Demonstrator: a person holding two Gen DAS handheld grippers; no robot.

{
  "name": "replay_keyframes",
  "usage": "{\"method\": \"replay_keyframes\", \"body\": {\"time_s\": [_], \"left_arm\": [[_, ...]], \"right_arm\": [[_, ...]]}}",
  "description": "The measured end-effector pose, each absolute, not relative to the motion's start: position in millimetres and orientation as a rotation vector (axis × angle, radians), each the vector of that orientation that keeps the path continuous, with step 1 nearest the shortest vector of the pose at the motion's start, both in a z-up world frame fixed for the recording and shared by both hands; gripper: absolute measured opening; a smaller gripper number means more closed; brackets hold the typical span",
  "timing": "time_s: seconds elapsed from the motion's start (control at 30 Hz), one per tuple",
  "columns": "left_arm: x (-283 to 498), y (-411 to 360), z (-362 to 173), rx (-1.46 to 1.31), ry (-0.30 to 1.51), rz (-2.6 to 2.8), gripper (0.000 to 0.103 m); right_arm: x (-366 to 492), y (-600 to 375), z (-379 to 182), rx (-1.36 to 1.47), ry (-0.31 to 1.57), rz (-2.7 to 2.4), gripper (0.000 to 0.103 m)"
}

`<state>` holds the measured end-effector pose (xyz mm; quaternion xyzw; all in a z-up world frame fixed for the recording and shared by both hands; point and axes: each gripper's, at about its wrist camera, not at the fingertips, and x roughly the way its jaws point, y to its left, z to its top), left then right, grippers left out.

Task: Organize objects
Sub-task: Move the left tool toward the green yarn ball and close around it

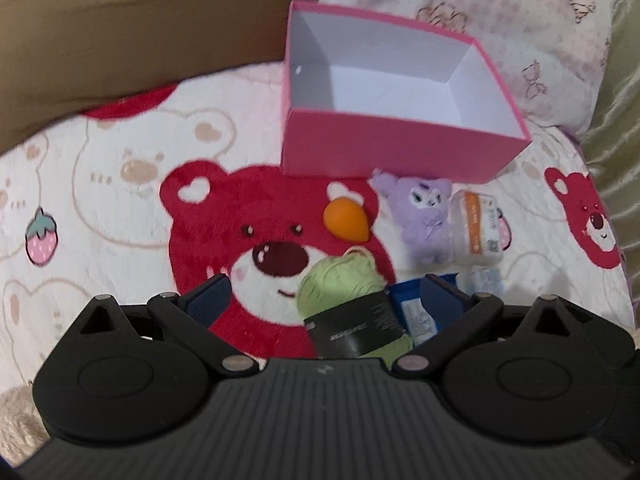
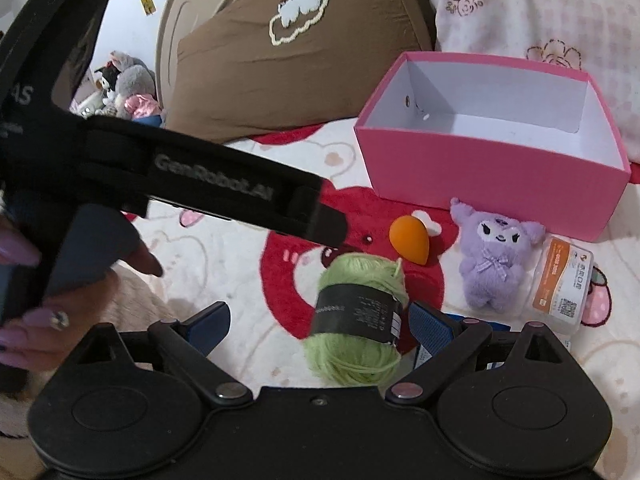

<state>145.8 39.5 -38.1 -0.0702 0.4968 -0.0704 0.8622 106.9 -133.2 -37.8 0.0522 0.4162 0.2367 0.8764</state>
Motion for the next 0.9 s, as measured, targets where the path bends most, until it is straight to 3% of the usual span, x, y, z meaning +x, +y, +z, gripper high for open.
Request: {"method": "replay_keyframes", "body": {"time_s": [0.47, 0.9], "left_arm": [[149.1, 36.4, -81.3, -0.200, 1.117, -0.190, 0.099], [155.4, 59.0, -109.5, -0.317, 1.174, -0.193, 0.089]], "right_arm": [[118.2, -117.7, -65.0, 0.119, 0.911, 0.473, 0.098], [125.9, -108.0, -87.0, 0.094, 0.985, 0.479, 0.094]]}}
